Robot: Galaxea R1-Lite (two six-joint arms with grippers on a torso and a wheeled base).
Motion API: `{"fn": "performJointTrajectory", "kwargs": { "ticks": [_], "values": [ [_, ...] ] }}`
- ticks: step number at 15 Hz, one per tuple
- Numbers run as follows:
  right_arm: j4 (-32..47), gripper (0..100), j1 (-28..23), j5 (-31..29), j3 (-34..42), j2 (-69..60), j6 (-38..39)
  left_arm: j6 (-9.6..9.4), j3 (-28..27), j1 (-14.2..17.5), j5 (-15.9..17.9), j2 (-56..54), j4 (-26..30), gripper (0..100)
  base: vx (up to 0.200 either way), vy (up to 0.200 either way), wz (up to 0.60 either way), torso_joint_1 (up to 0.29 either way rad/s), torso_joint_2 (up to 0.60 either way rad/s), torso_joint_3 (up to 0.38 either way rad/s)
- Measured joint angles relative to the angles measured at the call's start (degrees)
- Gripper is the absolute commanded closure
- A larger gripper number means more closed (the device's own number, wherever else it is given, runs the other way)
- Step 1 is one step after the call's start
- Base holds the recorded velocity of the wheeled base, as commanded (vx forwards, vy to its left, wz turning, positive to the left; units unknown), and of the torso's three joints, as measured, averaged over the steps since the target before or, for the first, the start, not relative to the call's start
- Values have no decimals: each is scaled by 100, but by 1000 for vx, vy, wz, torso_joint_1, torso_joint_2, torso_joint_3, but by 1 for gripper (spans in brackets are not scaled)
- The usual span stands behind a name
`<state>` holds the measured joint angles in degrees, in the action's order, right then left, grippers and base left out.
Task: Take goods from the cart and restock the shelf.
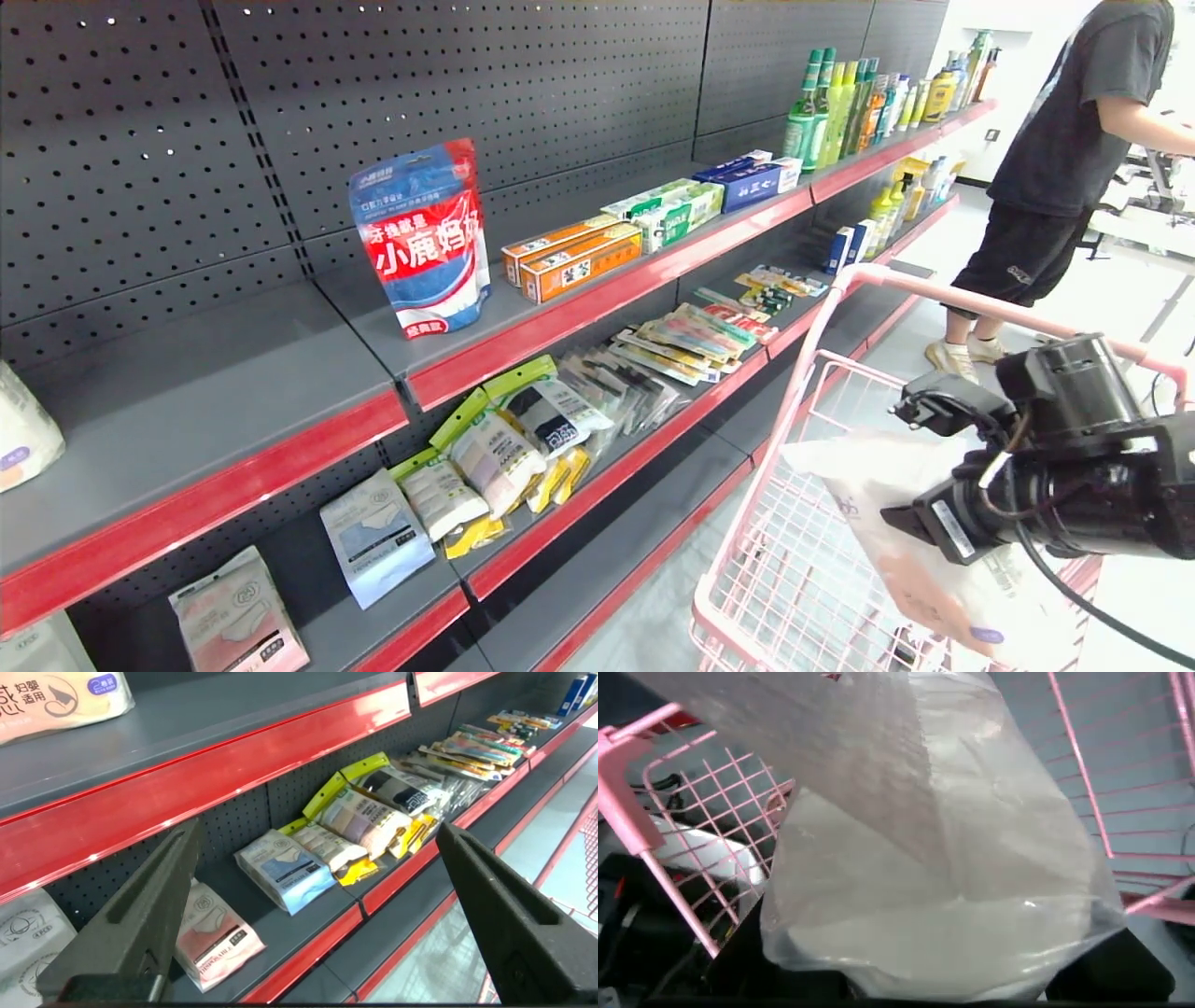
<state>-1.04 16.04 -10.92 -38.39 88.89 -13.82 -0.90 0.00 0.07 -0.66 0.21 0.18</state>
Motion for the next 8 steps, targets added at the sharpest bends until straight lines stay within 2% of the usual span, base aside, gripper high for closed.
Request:
{"fn": "performJointTrajectory", "kwargs": {
  "ticks": [6, 8],
  "values": [
    [2, 100, -6, -673, 733, -1875, -257, 4, 0, 0, -2, 0, 0, 0, 0, 0, 0, 6, -12, -8],
    [0, 100, -20, -840, 846, -2522, -536, 1, 0, 0, -2, 0, 2, 0, 0, 0, 0, 176, -378, -212]
  ]
}}
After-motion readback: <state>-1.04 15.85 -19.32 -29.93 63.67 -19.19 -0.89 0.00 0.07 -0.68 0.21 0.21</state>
